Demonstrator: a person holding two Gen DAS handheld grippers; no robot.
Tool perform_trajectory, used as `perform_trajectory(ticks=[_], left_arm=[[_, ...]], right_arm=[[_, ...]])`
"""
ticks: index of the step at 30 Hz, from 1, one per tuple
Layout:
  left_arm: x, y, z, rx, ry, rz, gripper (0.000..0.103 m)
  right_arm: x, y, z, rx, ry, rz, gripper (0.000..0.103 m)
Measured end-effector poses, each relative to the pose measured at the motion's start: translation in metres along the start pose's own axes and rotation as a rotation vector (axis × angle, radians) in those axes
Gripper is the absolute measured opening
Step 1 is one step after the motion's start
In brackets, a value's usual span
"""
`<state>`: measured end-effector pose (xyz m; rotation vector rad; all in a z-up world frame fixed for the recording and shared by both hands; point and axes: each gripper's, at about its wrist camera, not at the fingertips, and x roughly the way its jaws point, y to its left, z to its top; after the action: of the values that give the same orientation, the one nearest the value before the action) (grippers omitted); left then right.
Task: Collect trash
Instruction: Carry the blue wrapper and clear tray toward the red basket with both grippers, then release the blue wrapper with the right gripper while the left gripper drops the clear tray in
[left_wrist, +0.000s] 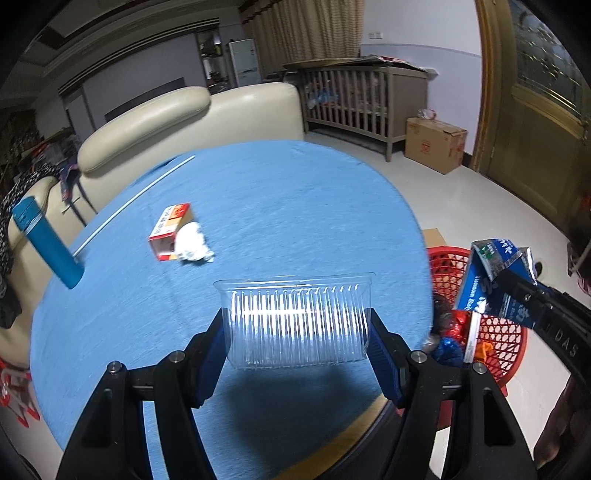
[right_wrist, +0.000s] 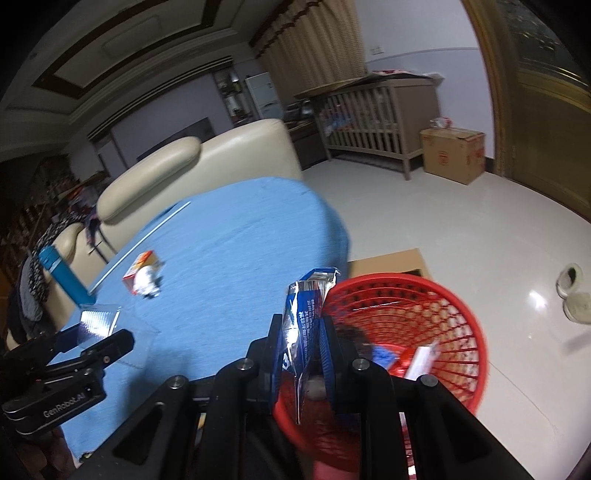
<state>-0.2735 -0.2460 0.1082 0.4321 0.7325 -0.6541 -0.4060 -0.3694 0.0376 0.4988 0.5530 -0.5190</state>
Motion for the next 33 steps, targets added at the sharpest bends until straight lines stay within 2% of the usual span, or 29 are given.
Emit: perform_trajectory(ticks=[11,21,33], left_arm=[[0.007,-0.04,0.014,0.067,-0.004,-0.062,0.071],[0.012,-0.076,0.023,0.133,-0.006,-0.107,0.071],[0.016,-0.103,0.026,0.18,0.002,-0.127,0.071]], right_arm=[[-0.009,-0.054,0.001,0.058,0.016,-0.069,0.02],[-0.006,-0.081,-0.004,0.09,0.039,-0.097,0.02],[0.0,-0.1,-0.01,0.109,0.083,-0.097,0.02]])
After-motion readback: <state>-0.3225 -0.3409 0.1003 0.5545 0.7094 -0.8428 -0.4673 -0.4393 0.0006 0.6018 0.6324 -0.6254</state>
